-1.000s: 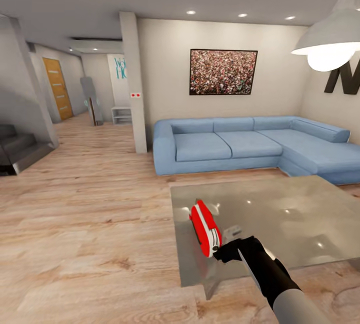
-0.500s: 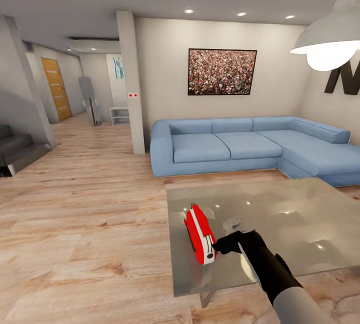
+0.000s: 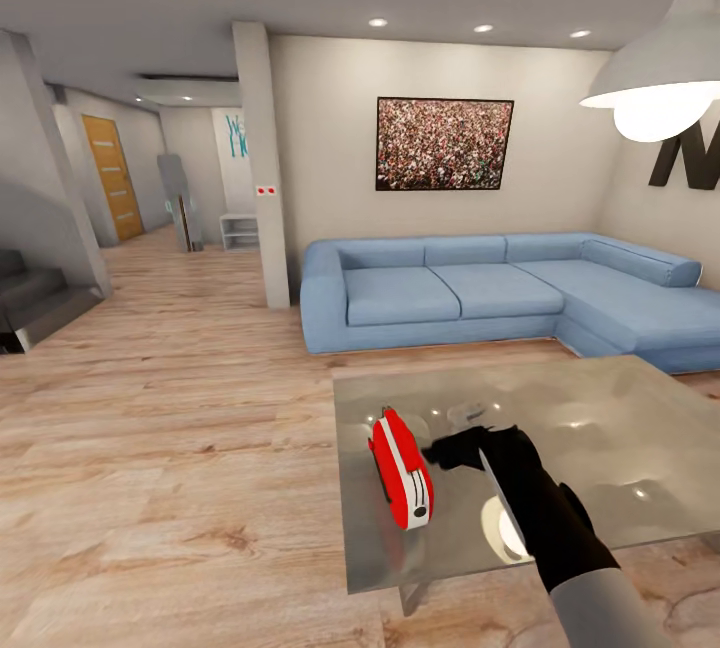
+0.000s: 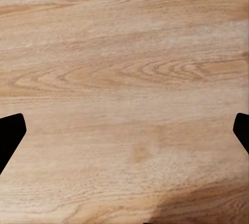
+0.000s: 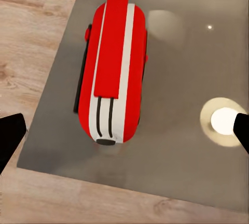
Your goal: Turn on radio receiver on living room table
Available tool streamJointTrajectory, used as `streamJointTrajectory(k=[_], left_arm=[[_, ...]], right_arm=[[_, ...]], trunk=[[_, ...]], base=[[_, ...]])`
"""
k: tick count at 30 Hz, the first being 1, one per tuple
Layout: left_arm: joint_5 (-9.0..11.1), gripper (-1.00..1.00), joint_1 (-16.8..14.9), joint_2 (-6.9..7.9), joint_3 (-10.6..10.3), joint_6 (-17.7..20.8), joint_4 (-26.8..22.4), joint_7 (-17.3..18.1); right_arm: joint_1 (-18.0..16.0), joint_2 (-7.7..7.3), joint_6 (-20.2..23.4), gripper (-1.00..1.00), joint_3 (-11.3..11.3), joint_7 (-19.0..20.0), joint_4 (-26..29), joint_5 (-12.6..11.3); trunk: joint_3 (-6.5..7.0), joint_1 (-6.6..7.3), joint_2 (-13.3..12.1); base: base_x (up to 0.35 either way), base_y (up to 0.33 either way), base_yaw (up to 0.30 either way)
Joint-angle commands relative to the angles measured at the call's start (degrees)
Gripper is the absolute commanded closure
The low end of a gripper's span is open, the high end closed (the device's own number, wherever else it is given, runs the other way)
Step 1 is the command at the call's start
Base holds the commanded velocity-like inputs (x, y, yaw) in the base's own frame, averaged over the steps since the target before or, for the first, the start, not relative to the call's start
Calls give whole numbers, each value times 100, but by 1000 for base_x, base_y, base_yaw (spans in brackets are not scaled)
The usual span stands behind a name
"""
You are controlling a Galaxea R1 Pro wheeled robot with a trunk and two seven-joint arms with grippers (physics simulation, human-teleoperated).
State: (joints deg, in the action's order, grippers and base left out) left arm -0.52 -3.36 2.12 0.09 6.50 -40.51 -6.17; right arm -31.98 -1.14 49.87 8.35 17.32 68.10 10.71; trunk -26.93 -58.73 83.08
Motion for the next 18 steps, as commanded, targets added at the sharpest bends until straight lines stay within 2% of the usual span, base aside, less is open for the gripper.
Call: streamJointTrajectory(k=[1, 5, 11, 18], left_arm=[[0, -100, -2, 0, 0, 0, 1, -3], [0, -100, -1, 5, 0, 0, 0, -4], [0, -100, 0, -12, -2, 0, 2, -5], [0, -100, 1, -18, -9, 0, 5, 0]], right_arm=[[-1, 0, 6, -100, -2, 3, 17, -14], [-66, 8, 19, -100, -7, -12, 19, -58], [-228, 55, 29, -100, -106, -54, -353, -84], [-623, 142, -6, -100, -122, -283, -1302, -77]], trunk=[[0, 0, 0], [0, 0, 0], [0, 0, 0], [0, 0, 0]], base=[[0, 0, 0], [0, 0, 0], [0, 0, 0], [0, 0, 0]])
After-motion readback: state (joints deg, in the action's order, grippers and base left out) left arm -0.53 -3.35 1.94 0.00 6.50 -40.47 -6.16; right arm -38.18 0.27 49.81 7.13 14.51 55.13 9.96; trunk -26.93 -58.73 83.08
